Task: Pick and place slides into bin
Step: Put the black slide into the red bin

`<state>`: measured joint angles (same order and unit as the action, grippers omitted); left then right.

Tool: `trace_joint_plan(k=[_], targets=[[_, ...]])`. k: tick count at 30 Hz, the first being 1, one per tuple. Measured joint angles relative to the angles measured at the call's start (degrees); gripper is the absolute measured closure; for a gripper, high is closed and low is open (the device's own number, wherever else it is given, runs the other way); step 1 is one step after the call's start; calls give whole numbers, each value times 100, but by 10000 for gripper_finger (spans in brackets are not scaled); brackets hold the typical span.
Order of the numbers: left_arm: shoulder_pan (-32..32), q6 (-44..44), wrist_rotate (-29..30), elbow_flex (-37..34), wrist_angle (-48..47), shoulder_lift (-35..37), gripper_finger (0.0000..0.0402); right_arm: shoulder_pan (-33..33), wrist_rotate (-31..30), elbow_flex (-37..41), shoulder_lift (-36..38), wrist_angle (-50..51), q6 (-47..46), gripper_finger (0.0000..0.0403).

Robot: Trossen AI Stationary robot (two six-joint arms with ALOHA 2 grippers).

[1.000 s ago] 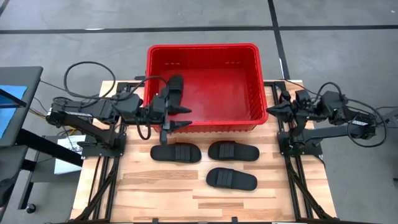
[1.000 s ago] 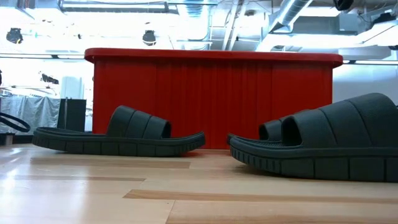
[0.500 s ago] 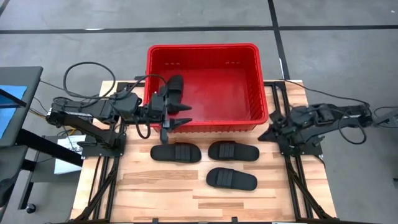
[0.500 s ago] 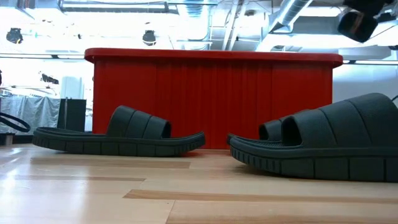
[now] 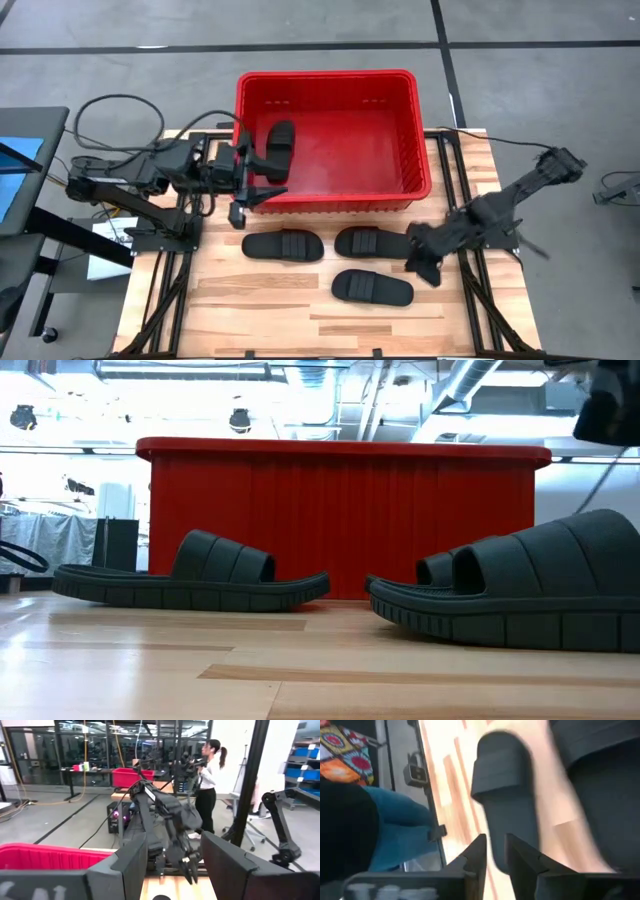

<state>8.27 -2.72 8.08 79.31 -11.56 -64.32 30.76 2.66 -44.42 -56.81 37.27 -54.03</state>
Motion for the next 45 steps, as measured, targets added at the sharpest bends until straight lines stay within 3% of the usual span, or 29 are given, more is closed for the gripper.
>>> trace_joint_plan(k=[10, 17, 28, 36, 45], targets=[[4, 59, -387, 4, -328, 267, 226, 83, -183, 0, -2021, -2013, -269, 267], [4, 67, -591, 3, -568, 263, 226, 70, -168, 2, -2770, -2122, -122, 235], [4, 0, -628, 2, -715, 261, 226, 31, -260, 2, -3174, -2027, 1318, 246], [4, -4, -628, 2, -718, 261, 226, -55, -295, 2, -2996, -1284, 1376, 259], [4, -9, -627, 2, -717, 261, 226, -219, -573, 2, -2969, -1311, 1682, 260]])
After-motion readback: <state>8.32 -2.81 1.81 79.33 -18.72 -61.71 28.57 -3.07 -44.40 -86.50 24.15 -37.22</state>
